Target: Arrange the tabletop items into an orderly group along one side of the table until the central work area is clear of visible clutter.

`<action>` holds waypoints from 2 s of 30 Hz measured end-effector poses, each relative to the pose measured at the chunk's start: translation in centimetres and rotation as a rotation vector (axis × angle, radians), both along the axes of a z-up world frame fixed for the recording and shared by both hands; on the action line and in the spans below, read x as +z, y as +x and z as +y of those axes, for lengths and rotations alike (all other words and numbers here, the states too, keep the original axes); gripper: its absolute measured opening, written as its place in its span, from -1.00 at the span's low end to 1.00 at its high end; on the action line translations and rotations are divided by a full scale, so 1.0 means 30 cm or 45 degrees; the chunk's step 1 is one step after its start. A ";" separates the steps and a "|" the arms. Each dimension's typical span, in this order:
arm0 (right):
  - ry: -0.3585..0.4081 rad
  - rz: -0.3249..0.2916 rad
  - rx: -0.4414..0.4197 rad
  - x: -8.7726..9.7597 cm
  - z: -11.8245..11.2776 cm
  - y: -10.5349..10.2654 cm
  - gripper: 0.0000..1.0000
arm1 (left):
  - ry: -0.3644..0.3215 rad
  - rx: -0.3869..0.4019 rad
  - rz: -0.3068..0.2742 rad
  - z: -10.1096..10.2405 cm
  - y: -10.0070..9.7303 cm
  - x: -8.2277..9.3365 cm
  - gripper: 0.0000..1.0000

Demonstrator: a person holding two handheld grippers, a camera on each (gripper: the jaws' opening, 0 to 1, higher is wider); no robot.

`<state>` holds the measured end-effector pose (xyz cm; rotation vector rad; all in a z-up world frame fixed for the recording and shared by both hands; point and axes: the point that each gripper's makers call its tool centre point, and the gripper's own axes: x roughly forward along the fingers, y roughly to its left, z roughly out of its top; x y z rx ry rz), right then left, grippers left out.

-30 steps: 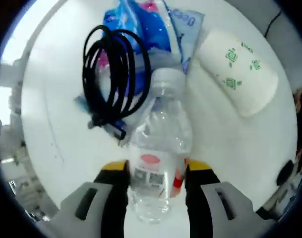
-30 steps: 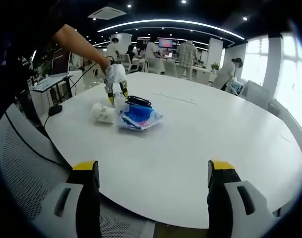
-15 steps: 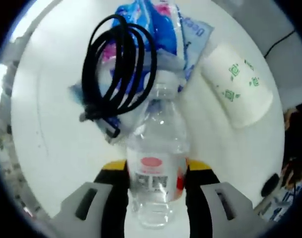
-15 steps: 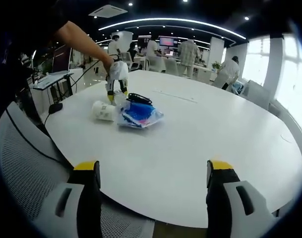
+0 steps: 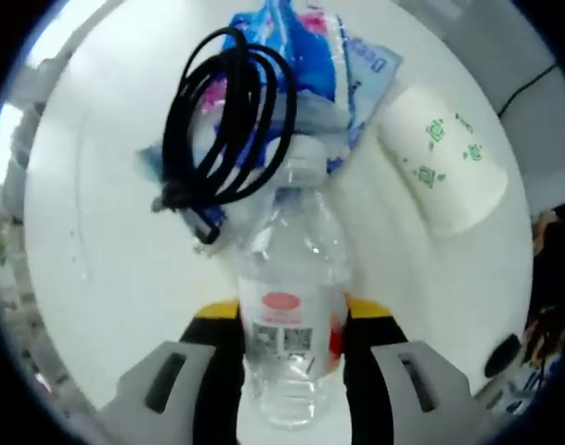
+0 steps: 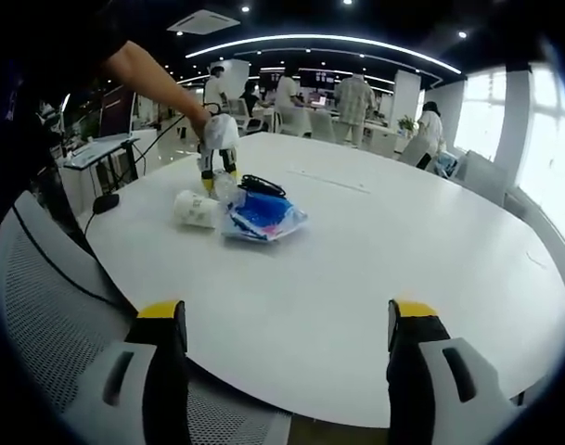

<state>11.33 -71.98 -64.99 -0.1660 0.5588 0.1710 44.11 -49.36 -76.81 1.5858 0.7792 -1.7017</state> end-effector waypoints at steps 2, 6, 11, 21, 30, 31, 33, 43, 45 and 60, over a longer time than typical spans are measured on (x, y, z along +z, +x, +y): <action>0.000 -0.005 -0.001 0.002 0.000 0.001 0.78 | -0.003 0.005 0.001 0.004 -0.001 0.006 -0.26; 0.002 -0.014 -0.006 0.007 -0.002 0.002 0.77 | -0.008 0.005 -0.003 0.013 -0.005 0.017 -0.26; 0.002 -0.018 -0.004 0.009 -0.001 0.003 0.77 | -0.026 0.015 -0.001 0.027 -0.012 0.032 -0.26; 0.003 -0.032 0.003 0.015 0.004 0.006 0.77 | -0.124 0.103 0.048 0.036 -0.054 0.059 -0.26; 0.001 -0.034 0.011 0.016 0.006 0.007 0.77 | -0.232 0.213 0.083 0.039 -0.065 0.088 -0.26; 0.000 -0.033 0.011 0.015 0.006 0.006 0.77 | -0.242 0.222 0.088 0.039 -0.069 0.093 -0.26; -0.002 -0.034 0.010 0.016 0.005 0.006 0.77 | -0.270 0.244 0.093 0.035 -0.070 0.102 -0.25; 0.000 -0.037 0.010 0.018 0.006 0.005 0.77 | -0.412 0.366 0.146 0.014 -0.081 0.141 -0.25; 0.000 -0.039 0.009 0.019 0.005 0.005 0.77 | -0.433 0.388 0.157 0.011 -0.087 0.142 -0.25; -0.003 -0.034 0.018 0.017 0.009 0.002 0.77 | -0.518 0.475 0.167 0.031 -0.075 0.188 -0.26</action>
